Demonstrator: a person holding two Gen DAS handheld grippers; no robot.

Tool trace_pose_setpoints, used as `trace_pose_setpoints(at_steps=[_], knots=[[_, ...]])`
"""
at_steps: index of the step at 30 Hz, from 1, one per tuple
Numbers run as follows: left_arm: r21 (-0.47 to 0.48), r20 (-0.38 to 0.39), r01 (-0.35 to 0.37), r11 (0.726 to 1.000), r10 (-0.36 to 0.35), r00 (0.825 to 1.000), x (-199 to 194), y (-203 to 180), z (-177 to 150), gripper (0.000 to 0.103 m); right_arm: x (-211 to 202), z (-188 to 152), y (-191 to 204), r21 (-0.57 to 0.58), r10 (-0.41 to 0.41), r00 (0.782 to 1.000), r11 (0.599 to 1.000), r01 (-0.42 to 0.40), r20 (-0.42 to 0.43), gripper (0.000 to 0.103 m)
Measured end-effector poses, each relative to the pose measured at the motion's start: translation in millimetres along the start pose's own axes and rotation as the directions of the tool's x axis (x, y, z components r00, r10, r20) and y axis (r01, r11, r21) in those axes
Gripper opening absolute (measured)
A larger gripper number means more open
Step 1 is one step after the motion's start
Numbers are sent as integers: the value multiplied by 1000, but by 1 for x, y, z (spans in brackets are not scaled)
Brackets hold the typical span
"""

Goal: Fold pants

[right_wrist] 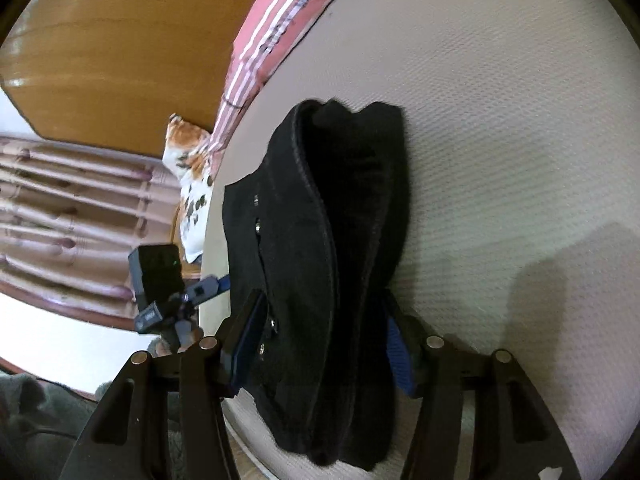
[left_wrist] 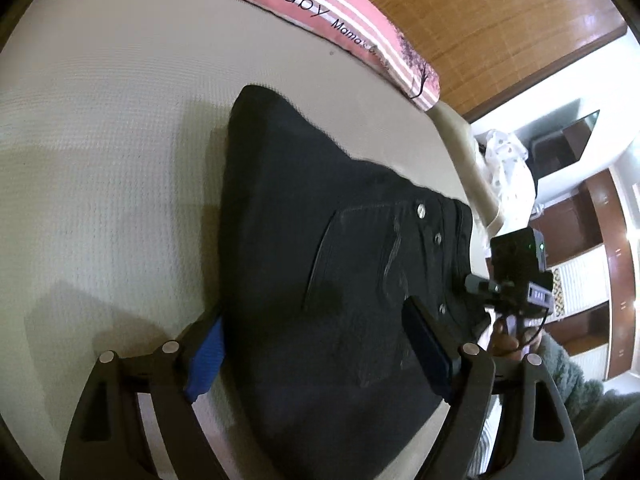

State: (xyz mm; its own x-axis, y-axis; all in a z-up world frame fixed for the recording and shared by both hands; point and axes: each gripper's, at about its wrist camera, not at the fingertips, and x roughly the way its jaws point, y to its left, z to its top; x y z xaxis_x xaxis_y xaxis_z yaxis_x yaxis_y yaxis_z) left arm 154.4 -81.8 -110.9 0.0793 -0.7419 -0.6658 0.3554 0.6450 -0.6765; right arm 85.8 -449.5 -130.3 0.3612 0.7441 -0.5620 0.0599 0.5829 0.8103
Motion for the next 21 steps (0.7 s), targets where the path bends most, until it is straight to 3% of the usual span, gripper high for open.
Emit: trace_pose_setpoints(at_steps=[2, 5, 8, 10, 13, 17, 21], knots=[[5, 5, -1, 1000, 1, 1000, 2, -1, 1, 82, 5, 3, 1, 7, 13, 1000, 1000, -13, 9, 51], [10, 7, -14, 1000, 14, 1000, -1, -2, -3, 81, 9, 1, -2, 27, 8, 1000, 1000, -9, 19, 38], [1, 6, -44, 999, 44, 999, -2, -4, -7, 69, 7, -2, -5, 37, 8, 999, 999, -9, 37, 36], [-17, 4, -64, 998, 64, 998, -4, -3, -11, 56, 6, -4, -6, 38, 2, 999, 999, -4, 46, 36], [-60, -5, -56, 997, 56, 998, -7, 2, -18, 48, 8, -3, -5, 35, -10, 999, 999, 9, 52, 36], [-87, -19, -30, 996, 28, 999, -7, 2, -22, 48, 12, -2, -1, 31, -20, 998, 999, 18, 57, 35], [-62, -21, -57, 996, 56, 998, -3, -5, -22, 48, 13, -2, -1, 33, -24, 998, 999, 22, 56, 34]])
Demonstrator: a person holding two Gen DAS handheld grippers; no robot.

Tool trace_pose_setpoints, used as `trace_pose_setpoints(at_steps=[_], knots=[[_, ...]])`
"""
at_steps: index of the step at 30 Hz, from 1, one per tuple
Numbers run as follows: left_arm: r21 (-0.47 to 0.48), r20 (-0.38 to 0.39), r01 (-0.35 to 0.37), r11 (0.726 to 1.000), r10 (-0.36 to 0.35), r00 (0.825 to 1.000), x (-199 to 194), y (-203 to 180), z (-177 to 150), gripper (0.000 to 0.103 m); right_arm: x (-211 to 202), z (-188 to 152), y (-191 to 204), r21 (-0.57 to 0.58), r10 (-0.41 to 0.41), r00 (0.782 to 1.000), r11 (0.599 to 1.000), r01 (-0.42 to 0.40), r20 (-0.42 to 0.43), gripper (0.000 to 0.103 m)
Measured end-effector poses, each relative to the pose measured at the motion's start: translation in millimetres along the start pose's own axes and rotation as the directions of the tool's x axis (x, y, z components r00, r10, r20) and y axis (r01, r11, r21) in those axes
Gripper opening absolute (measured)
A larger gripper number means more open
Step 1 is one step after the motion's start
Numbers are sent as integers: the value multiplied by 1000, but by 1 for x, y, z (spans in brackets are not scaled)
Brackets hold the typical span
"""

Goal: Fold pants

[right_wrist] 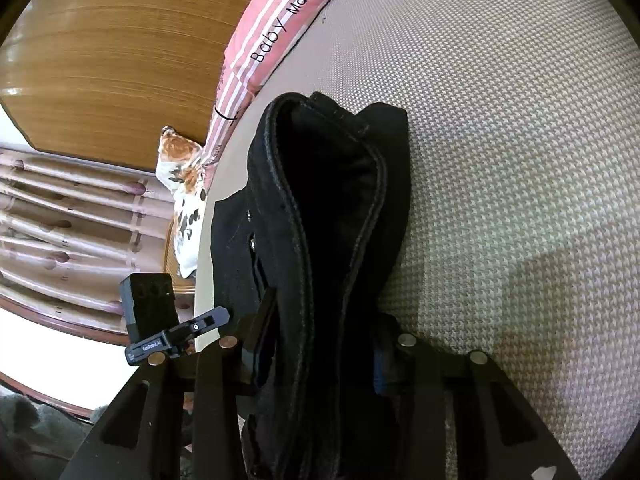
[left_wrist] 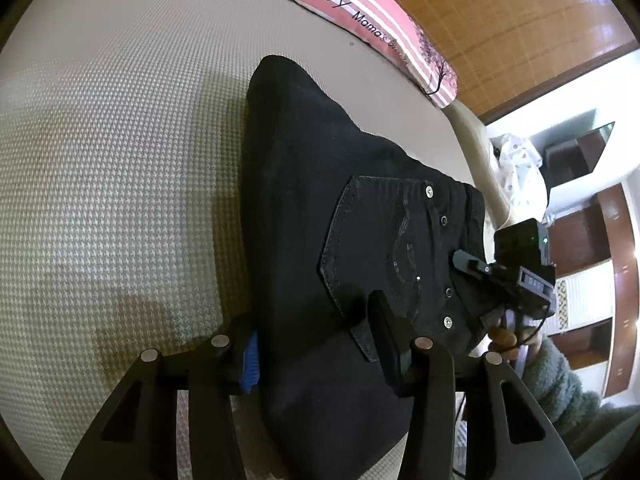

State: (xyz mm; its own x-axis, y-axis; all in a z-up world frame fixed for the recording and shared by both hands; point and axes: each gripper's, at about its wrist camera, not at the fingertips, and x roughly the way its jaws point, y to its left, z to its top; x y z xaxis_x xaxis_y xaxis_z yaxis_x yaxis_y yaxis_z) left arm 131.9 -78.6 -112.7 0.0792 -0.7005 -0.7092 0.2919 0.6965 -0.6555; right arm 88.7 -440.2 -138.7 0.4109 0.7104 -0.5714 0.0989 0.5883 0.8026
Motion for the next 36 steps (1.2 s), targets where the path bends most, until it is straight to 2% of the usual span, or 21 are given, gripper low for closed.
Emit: trace_pose_setpoints(at_steps=[9, 14, 20, 24, 26, 30, 36], knots=[[90, 17, -142, 986, 141, 990, 11, -27, -1, 48, 2, 1, 1, 20, -27, 1000, 999, 27, 11, 35], [124, 22, -204, 971, 203, 979, 18, -37, 1, 47, 3, -2, 11, 13, -89, 995, 996, 88, 42, 35], [144, 45, -269, 952, 266, 963, 20, -44, 2, 40, 6, -6, 24, 24, -171, 981, 985, 170, 86, 33], [181, 73, -312, 933, 304, 950, 18, -54, 2, 29, 5, -8, 38, 8, -217, 970, 976, 217, 112, 28], [193, 82, -323, 926, 313, 946, 15, -56, 2, 27, 4, -9, 43, 9, -227, 966, 974, 228, 121, 28], [187, 101, -306, 933, 291, 951, 7, -57, 1, 18, 2, -11, 56, 3, -247, 959, 968, 249, 135, 26], [201, 137, -285, 937, 261, 956, -14, -62, -3, 17, 3, -22, 80, -18, -243, 962, 969, 247, 128, 26]])
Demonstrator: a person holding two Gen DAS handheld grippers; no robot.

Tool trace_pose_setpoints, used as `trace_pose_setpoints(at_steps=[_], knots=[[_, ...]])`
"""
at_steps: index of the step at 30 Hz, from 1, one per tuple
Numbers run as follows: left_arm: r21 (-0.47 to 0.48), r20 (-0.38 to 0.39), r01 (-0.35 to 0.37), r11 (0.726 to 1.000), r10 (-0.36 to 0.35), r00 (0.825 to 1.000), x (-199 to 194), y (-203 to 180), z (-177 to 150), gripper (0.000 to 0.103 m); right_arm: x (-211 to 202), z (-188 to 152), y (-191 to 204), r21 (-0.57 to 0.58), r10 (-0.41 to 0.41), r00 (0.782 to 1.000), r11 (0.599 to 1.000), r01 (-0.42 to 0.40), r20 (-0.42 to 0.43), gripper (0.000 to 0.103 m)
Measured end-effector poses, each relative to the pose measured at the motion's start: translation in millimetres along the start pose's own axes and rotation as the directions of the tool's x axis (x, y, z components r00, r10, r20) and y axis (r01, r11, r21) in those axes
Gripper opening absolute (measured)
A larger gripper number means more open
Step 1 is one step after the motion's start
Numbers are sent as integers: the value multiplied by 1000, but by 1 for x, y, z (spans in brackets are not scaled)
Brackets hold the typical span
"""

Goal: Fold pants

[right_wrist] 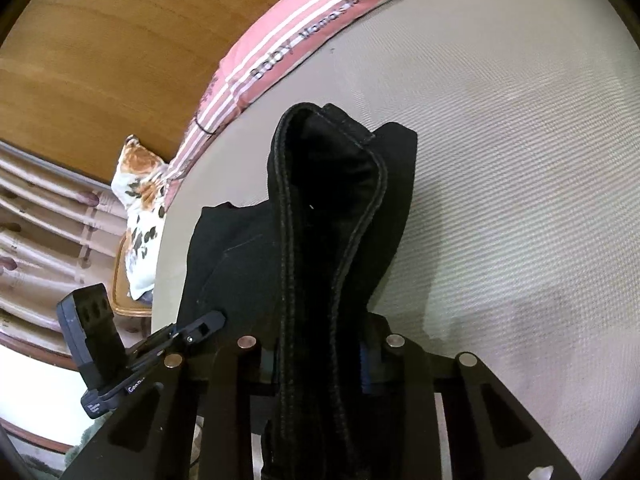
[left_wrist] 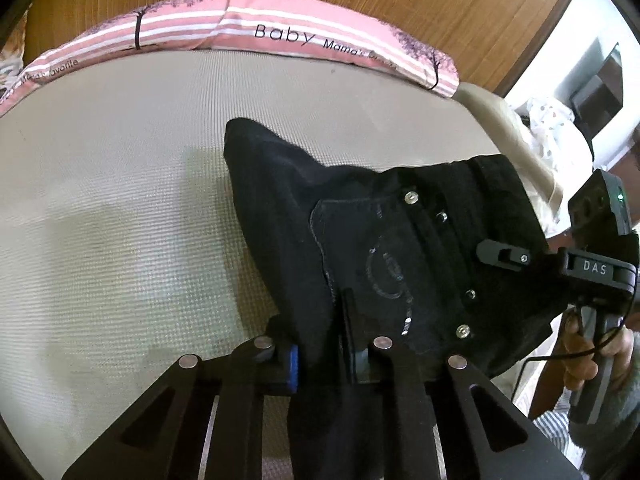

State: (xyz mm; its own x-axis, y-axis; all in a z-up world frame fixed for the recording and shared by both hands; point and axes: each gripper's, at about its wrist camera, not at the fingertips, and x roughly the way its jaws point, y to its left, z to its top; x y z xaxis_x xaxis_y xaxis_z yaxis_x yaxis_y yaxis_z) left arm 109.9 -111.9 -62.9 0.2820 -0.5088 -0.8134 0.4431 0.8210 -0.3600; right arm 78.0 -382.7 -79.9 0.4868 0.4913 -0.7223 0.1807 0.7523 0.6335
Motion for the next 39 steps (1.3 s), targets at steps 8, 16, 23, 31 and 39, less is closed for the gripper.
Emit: trace_pose_setpoints(at_steps=[8, 16, 23, 31, 39], knots=[[-39, 41, -11, 999, 13, 999, -27, 25, -1, 17, 17, -5, 26, -9, 45, 998, 999, -45, -36, 25], [-78, 107, -59, 995, 67, 992, -48, 68, 22, 17, 51, 20, 66, -52, 96, 994, 994, -98, -50, 25], [-94, 135, -105, 990, 117, 984, -37, 102, 62, 17, 92, 55, 87, -53, 105, 993, 993, -108, -58, 25], [-91, 139, -119, 989, 131, 982, -18, 123, 90, 17, 116, 90, 93, -69, 77, 995, 994, -81, -59, 25], [-58, 132, -176, 983, 182, 974, 3, 130, 101, 17, 131, 101, 83, -66, 38, 998, 997, -41, -48, 25]])
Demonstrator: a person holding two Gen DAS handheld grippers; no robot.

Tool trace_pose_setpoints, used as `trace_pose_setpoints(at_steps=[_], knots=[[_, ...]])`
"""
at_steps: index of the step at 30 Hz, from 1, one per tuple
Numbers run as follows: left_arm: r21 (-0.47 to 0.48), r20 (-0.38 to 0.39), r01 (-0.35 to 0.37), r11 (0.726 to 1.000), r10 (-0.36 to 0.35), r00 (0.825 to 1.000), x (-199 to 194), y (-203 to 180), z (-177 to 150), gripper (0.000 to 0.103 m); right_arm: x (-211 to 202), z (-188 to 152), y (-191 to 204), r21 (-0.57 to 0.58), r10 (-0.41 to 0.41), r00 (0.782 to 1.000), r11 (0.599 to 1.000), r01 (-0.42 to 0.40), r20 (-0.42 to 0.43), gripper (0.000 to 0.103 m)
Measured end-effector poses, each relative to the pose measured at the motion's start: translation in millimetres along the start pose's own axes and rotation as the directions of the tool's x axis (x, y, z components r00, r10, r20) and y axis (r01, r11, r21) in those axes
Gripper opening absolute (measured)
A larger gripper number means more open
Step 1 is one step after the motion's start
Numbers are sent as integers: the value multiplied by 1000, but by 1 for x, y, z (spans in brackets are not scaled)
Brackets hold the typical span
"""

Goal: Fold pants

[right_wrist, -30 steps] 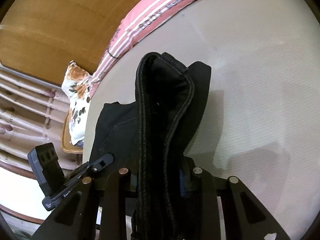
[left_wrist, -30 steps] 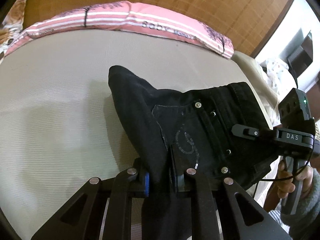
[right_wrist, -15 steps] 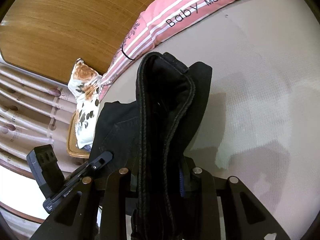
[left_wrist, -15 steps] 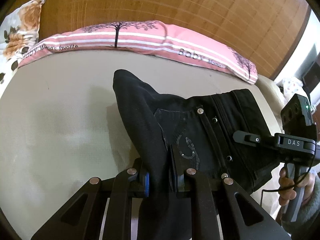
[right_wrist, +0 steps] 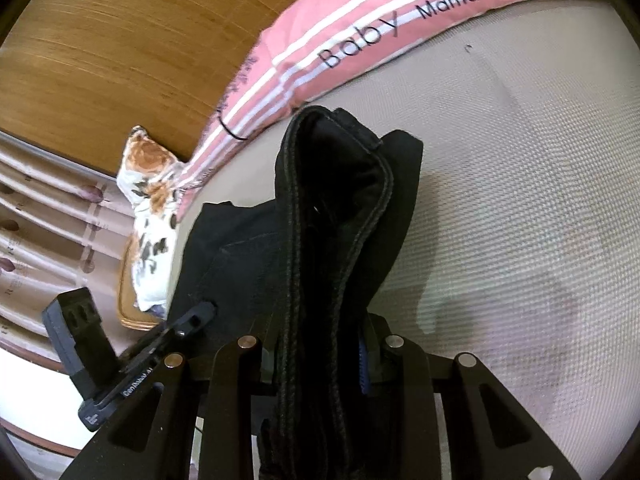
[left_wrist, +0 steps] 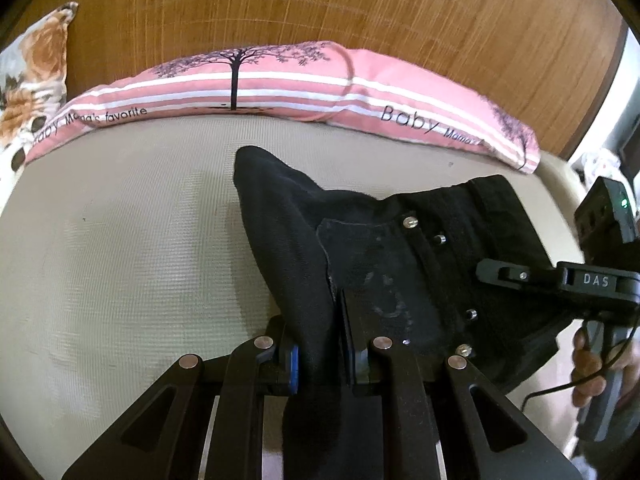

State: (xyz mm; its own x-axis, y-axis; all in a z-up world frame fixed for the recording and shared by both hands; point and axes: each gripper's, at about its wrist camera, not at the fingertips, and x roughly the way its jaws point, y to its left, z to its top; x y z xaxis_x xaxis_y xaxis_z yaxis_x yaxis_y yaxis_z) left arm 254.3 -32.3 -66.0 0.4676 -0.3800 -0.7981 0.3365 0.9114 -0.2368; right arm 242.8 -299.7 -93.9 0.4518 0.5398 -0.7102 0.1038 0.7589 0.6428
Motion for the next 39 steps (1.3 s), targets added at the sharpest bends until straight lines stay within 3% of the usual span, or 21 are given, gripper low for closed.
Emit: trace_pose_setpoints(at_steps=[2, 7, 11, 16, 26, 39], knots=[[3, -19, -26, 1000, 26, 999, 8, 4, -3, 19, 4, 0, -7, 1, -30, 1000, 1000, 30, -1, 27], [-14, -54, -81, 997, 81, 995, 25, 11, -16, 36, 12, -5, -13, -46, -147, 989, 988, 147, 8, 49], [25, -42, -146, 989, 147, 988, 24, 3, -22, 47, 10, -11, -8, -88, -206, 978, 974, 208, 32, 57], [49, -34, -188, 981, 190, 981, 15, -2, -33, 56, -2, -29, 0, -147, -255, 965, 954, 260, 55, 60], [41, -11, -232, 972, 233, 972, -14, -8, -72, 58, -42, -69, -6, -109, -254, 961, 958, 266, 109, 65], [-14, 0, -255, 967, 255, 967, -37, -5, -86, 61, -32, -84, -16, -81, -321, 941, 941, 330, 105, 65]])
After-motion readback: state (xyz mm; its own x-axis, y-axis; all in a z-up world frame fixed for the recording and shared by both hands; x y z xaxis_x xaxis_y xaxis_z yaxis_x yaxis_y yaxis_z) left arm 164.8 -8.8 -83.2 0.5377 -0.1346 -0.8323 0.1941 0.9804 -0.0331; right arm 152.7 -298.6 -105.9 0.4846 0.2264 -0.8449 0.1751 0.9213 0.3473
